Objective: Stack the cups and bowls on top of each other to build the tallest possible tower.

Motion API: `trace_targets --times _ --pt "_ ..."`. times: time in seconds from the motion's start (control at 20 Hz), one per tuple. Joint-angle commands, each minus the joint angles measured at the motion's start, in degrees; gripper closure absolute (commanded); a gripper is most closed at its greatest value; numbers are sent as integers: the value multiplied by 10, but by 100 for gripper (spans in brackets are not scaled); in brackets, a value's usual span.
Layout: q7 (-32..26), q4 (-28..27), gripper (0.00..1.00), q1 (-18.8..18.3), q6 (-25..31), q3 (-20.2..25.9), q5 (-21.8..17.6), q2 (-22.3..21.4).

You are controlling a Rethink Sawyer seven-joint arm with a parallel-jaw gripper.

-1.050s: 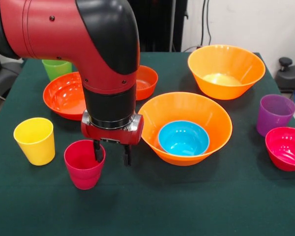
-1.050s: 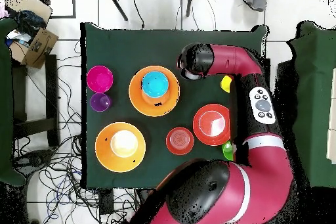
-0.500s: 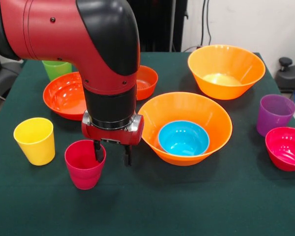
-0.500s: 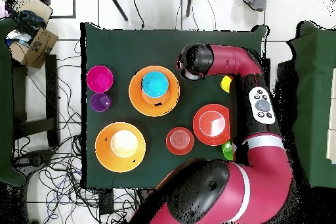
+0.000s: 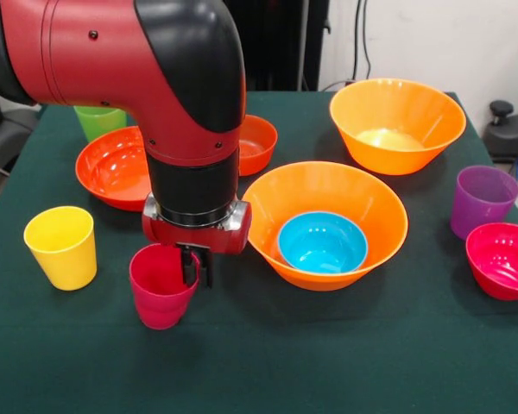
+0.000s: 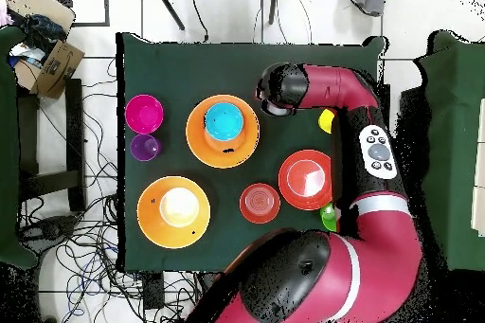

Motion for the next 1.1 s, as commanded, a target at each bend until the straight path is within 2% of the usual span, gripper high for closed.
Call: trace_targets --times 0.05,0.4,0.7,0.8,0.95,1.1 --pt "-107 16 100 19 -27 -18 -78 6" --pt "-109 10 100 19 -17 -8 -80 7" --pt "-100 36 100 14 -19 -4 -76 -6" --pt "-91 68 100 18 -3 -3 -61 -46" --pt "-70 121 100 27 38 -2 -27 -128" --pt "-51 145 100 37 69 -2 -5 -176"
